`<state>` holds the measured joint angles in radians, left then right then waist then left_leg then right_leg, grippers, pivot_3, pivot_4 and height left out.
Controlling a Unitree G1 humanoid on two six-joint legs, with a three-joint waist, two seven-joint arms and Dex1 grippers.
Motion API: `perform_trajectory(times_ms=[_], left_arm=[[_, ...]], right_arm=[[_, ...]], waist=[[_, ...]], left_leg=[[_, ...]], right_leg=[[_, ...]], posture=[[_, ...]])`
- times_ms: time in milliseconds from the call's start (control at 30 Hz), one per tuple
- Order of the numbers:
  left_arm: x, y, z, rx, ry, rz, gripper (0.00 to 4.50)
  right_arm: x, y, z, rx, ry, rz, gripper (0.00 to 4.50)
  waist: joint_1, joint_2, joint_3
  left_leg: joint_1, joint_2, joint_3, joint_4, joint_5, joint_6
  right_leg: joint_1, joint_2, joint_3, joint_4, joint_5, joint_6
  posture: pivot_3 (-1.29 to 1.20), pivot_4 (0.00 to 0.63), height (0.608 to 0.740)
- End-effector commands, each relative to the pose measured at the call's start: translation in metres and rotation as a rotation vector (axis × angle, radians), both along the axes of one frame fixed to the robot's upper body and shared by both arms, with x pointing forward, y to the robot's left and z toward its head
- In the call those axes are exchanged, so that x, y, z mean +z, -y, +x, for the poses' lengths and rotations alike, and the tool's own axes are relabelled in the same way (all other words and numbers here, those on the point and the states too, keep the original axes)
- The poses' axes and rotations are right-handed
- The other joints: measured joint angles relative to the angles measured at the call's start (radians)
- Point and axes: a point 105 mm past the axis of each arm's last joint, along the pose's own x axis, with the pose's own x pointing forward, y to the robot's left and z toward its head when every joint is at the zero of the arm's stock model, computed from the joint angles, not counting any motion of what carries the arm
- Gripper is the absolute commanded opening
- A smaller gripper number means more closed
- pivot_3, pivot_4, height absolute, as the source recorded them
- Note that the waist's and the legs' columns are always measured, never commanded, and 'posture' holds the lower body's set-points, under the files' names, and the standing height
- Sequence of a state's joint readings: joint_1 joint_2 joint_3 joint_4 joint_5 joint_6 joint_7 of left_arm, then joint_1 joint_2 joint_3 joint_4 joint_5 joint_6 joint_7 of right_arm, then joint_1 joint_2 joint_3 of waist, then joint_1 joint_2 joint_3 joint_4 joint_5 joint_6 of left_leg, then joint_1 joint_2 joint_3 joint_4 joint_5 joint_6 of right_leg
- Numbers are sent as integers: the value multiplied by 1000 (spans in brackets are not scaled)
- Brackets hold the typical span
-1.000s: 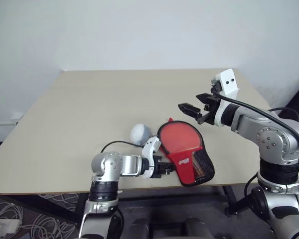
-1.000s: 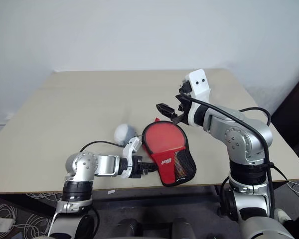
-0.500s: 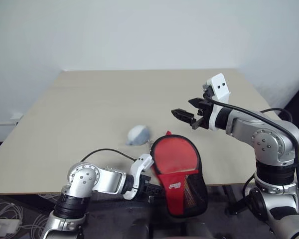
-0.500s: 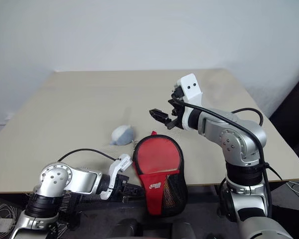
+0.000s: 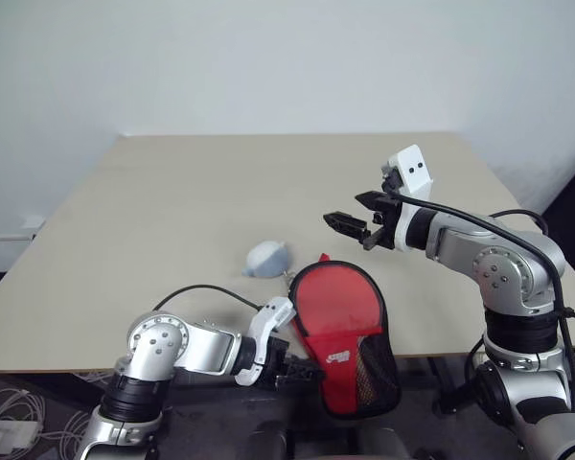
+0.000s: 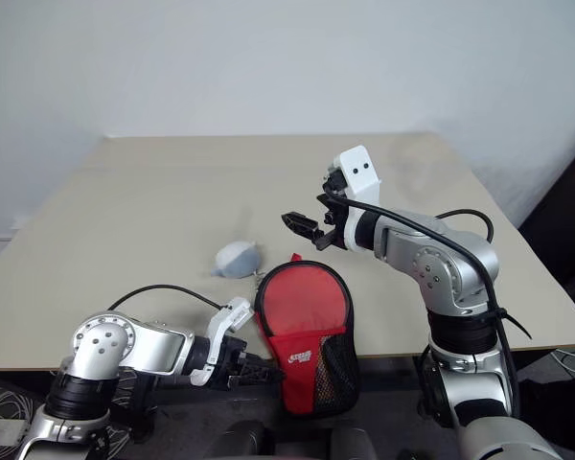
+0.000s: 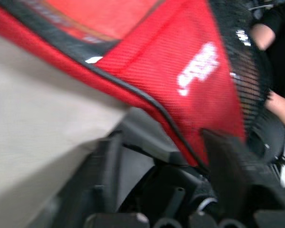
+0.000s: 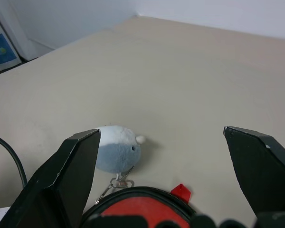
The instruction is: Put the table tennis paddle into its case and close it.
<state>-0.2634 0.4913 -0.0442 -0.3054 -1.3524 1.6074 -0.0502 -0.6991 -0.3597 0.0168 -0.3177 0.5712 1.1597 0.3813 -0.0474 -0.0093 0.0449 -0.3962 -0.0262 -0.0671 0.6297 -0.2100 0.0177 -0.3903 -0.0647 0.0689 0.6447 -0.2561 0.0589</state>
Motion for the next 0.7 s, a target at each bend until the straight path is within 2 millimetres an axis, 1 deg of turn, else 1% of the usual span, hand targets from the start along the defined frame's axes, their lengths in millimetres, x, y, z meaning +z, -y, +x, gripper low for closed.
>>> perform_trajectory(times_ms=[33, 133, 200, 267, 300, 367, 400, 467, 500, 600, 700], left_arm=[[33, -12, 4, -20, 139, -35, 3416], [52, -15, 0, -46, 210, -80, 3416], [61, -14, 6, -35, 269, -101, 3416], [68, -8, 19, -13, 379, -88, 3042], [70, -1, 27, -2, 444, -94, 2865], [72, 13, 40, 7, 541, -113, 2171], [72, 17, 44, 7, 569, -121, 1815], [64, 29, 49, -34, 637, -117, 1050], [59, 35, 50, -54, 654, -120, 755], [46, 49, 48, -120, 687, -130, 755], [33, 57, 51, -142, 706, -124, 755]], right_arm=[[18, 0, 3, 9, 77, 10, 4500], [19, 2, 5, 11, 86, 7, 4500], [21, 3, 7, 11, 93, 5, 4500], [22, 3, 10, 10, 99, 3, 4500], [23, 4, 12, 7, 104, 0, 4500], [26, 4, 18, 2, 115, -5, 4500], [26, 5, 20, 1, 119, -6, 4500], [29, 5, 27, -6, 130, -13, 4500], [30, 4, 30, -7, 134, -15, 4500], [32, 2, 40, -5, 142, -29, 4500], [33, -9, 48, 24, 142, -44, 4500]], waist=[[0, 1, 0], [0, 1, 1], [1, 2, 1], [1, 1, 1], [1, 1, 1], [2, 1, 1], [1, 1, 1], [0, 1, 1], [0, 1, 2], [0, 3, 2], [0, 3, 3]], left_leg=[[0, 0, 0, 0, 0, 0], [0, 0, 0, -1, 0, 0], [0, 0, 0, -1, 0, 0], [0, -1, 0, 0, 0, 0], [0, -2, 0, 0, 0, 0], [0, -3, 1, 0, -1, -2], [0, -3, 1, 0, -1, -2], [-1, -3, 1, 0, 0, 0], [-1, -3, 2, -1, 0, 0], [-1, -2, 3, -2, 0, 0], [-1, -1, 3, -2, 0, 0]], right_leg=[[0, 0, 0, 0, 0, 0], [-1, 0, 0, -1, -1, 0], [0, -1, 0, -2, -1, 0], [0, -3, 0, -3, -1, 0], [0, -3, 0, -3, -1, 0], [1, -3, -1, -3, -1, 0], [1, -3, -1, -3, -1, -1], [2, -2, 0, -3, 1, -4], [2, -2, 0, -3, 2, -3], [1, -1, 1, -3, 2, -2], [0, 1, 1, -3, 2, -1]], posture=[[0, 0, 734], [0, 0, 734], [0, 0, 734], [0, 0, 734], [0, 0, 734], [0, 0, 734], [0, 0, 734], [0, 0, 734], [0, 0, 734], [0, 0, 734], [0, 0, 734]])
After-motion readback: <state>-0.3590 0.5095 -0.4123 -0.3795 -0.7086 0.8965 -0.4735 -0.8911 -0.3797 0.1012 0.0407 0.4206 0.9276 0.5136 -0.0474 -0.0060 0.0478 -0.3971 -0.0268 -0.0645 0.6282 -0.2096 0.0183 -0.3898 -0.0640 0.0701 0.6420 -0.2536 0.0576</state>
